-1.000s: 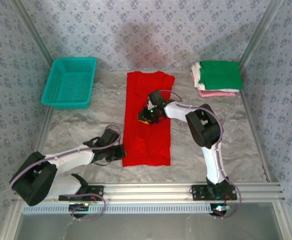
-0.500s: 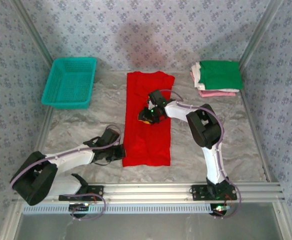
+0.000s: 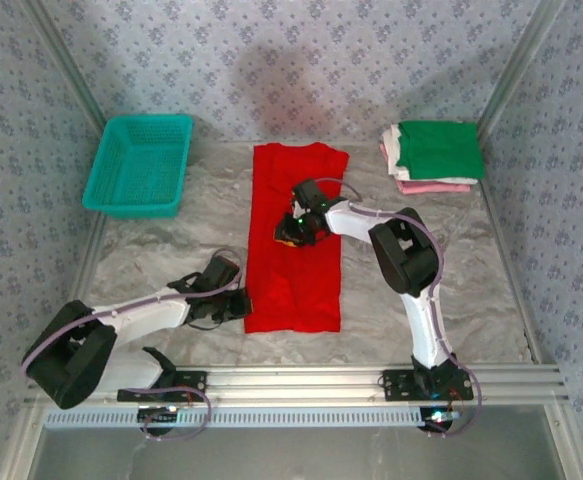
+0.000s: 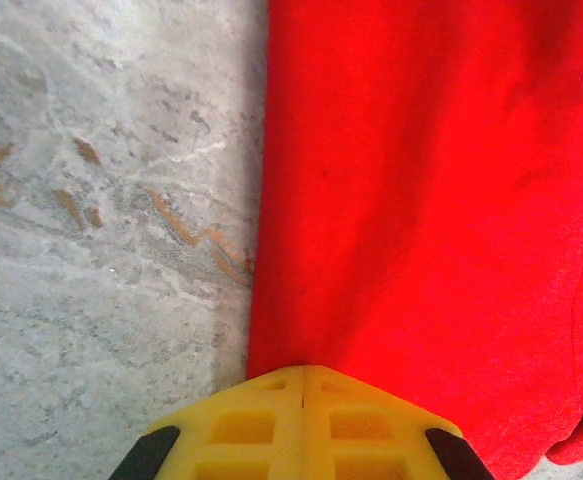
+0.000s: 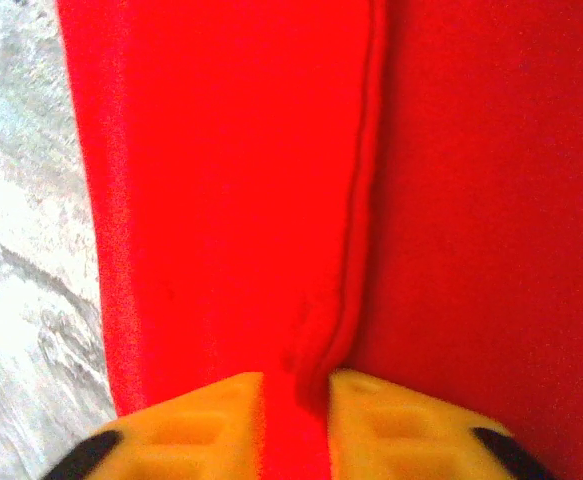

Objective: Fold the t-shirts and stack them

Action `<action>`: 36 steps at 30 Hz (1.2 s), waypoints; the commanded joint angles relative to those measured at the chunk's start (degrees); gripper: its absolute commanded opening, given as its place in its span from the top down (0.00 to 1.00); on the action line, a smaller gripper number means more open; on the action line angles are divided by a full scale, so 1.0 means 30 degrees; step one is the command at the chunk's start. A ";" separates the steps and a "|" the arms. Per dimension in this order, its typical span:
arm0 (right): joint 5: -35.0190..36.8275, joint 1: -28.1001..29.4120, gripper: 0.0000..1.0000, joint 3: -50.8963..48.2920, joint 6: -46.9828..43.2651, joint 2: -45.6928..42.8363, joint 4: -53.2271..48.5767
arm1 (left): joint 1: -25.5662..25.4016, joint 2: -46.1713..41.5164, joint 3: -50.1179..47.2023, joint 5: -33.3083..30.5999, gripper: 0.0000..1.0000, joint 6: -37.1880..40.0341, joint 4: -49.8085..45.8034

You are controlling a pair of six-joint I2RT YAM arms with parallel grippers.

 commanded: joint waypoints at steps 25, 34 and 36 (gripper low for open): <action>0.0530 -0.0912 1.00 -0.1643 -0.0072 -0.3053 -0.0834 | -0.0153 0.0318 -0.1185 -0.0936 1.00 0.0414 -0.4218; 0.1526 -0.0941 0.74 -0.1255 -0.0331 -0.2172 -0.1140 | -0.0140 -0.0117 -0.1160 -0.0342 1.00 0.0509 -0.4976; 0.1308 -0.0916 0.71 -0.1321 -0.0628 -0.2442 -0.1058 | -0.0166 -0.0602 -0.0887 -0.0341 1.00 0.0724 -0.5679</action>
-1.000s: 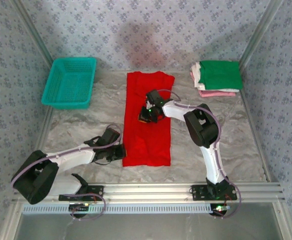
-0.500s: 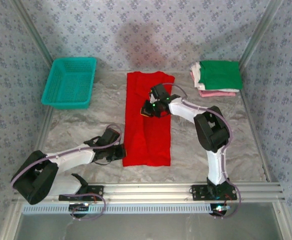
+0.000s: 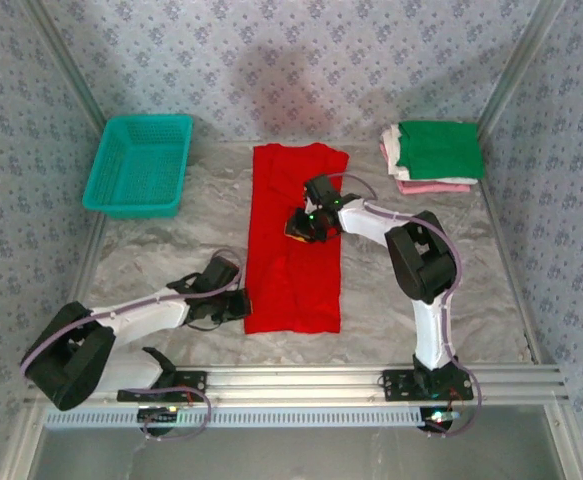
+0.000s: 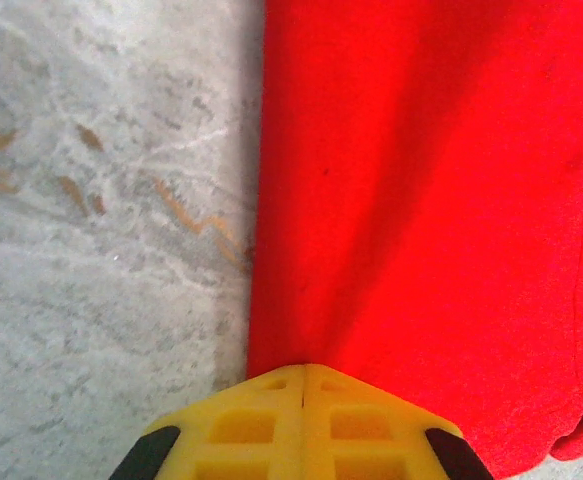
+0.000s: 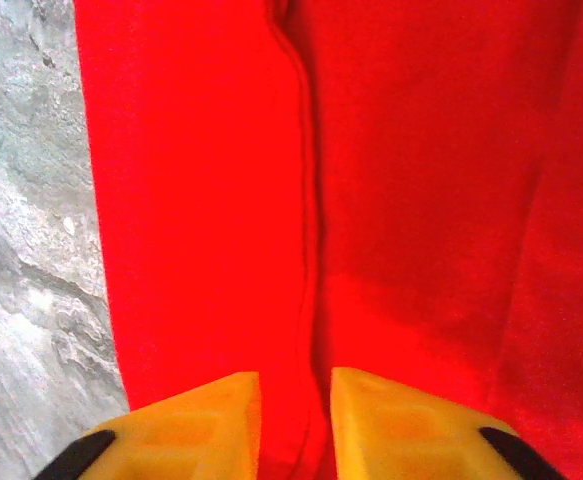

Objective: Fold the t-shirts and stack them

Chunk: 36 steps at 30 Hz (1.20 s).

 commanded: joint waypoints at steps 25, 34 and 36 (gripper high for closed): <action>0.0383 0.3727 0.51 -1.6935 0.0947 -1.5463 -0.0460 | 0.0958 -0.9264 -0.2193 0.4369 0.58 -0.1568 -0.4810; 0.0071 0.3963 0.49 -1.9482 0.2107 -1.7252 0.0551 | 0.0288 -0.7613 -0.3143 0.4801 0.57 -0.1781 -0.3227; -0.0225 0.3956 0.49 -1.9872 0.2332 -1.7327 0.1233 | 0.0240 -0.7528 -0.3403 0.4715 0.57 -0.1967 -0.2662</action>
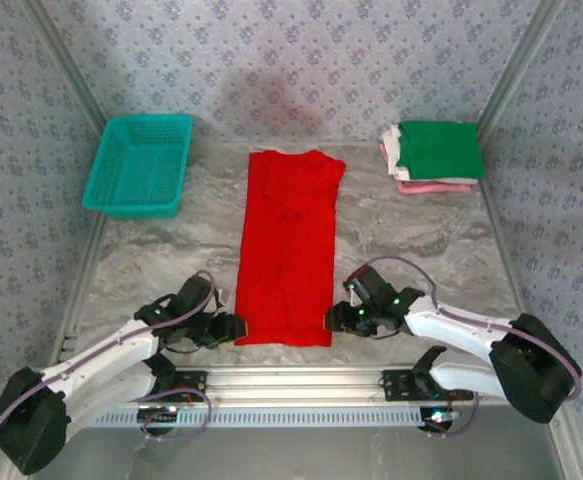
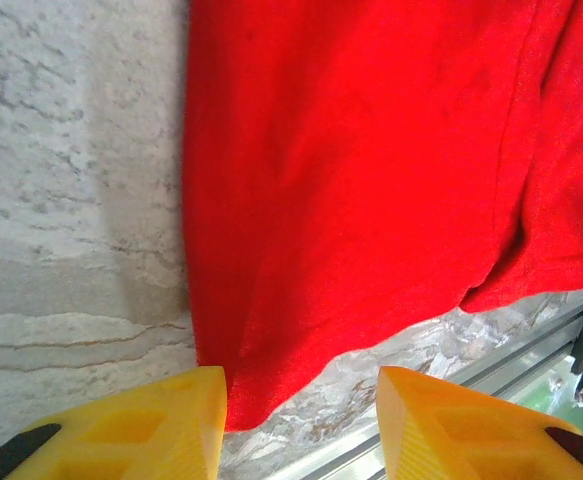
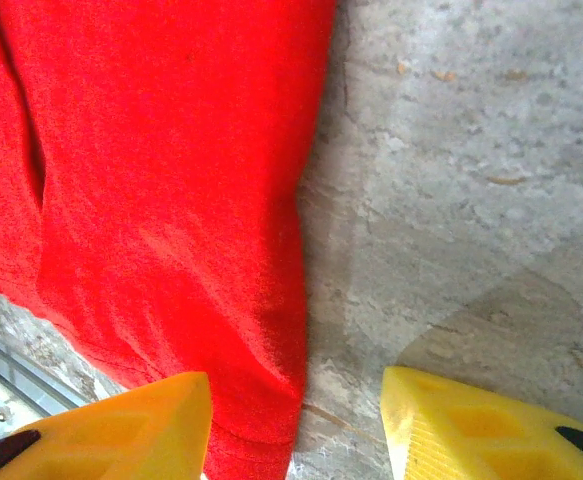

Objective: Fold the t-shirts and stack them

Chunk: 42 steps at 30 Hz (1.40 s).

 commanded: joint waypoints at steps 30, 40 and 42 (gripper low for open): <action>-0.0633 0.2488 0.52 0.1458 0.2623 0.0636 0.1753 | -0.0181 0.0864 -0.0025 -0.0725 0.63 -0.0035 0.1231; 0.0003 0.2840 0.52 0.1257 0.3166 0.0705 0.0742 | 0.0309 -0.0222 0.0261 -0.1710 0.59 -0.0642 -0.1841; 0.0011 0.2848 0.52 0.1224 0.3113 0.0816 0.0817 | 0.0343 -0.0319 0.0369 -0.1789 0.57 -0.0699 -0.2286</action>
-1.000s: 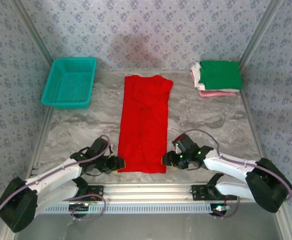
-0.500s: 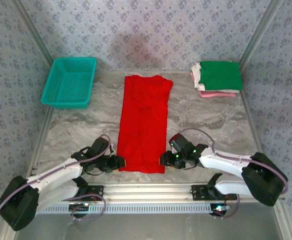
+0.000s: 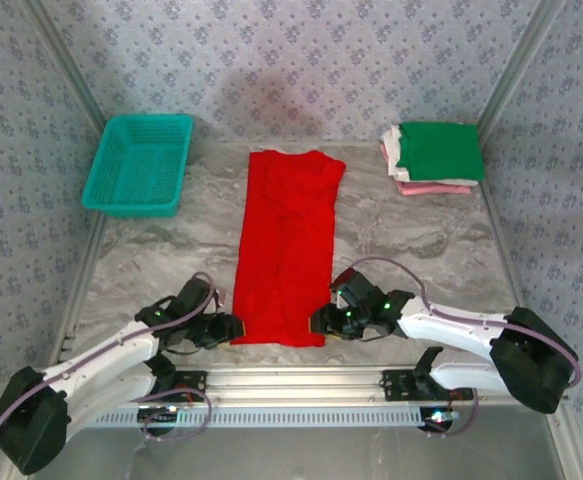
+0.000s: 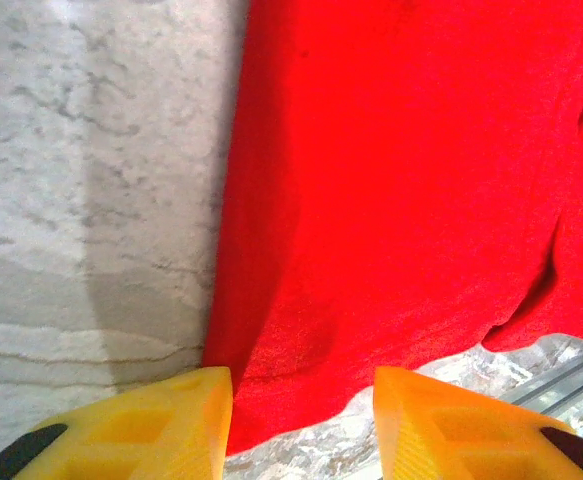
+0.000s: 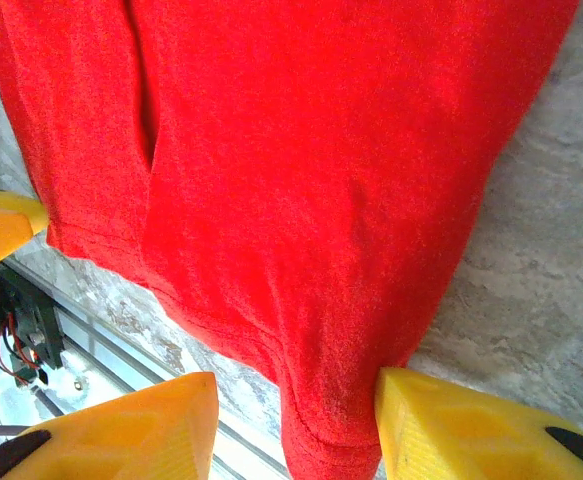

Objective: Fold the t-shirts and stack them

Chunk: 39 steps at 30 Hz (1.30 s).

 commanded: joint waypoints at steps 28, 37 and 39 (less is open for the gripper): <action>0.0799 0.0946 0.56 0.1292 0.0412 0.2070 -0.0002 | -0.0516 0.2731 0.2025 0.0157 0.70 0.0269 0.0223; 0.0973 0.0969 0.45 0.1088 0.0603 0.2341 -0.0569 | -0.0564 0.2474 0.1602 -0.0371 0.61 -0.0057 -0.0863; 0.1019 0.1031 0.44 0.1467 0.0268 0.2826 -0.0880 | -0.0548 0.2603 0.1349 -0.0319 0.61 -0.0120 -0.0600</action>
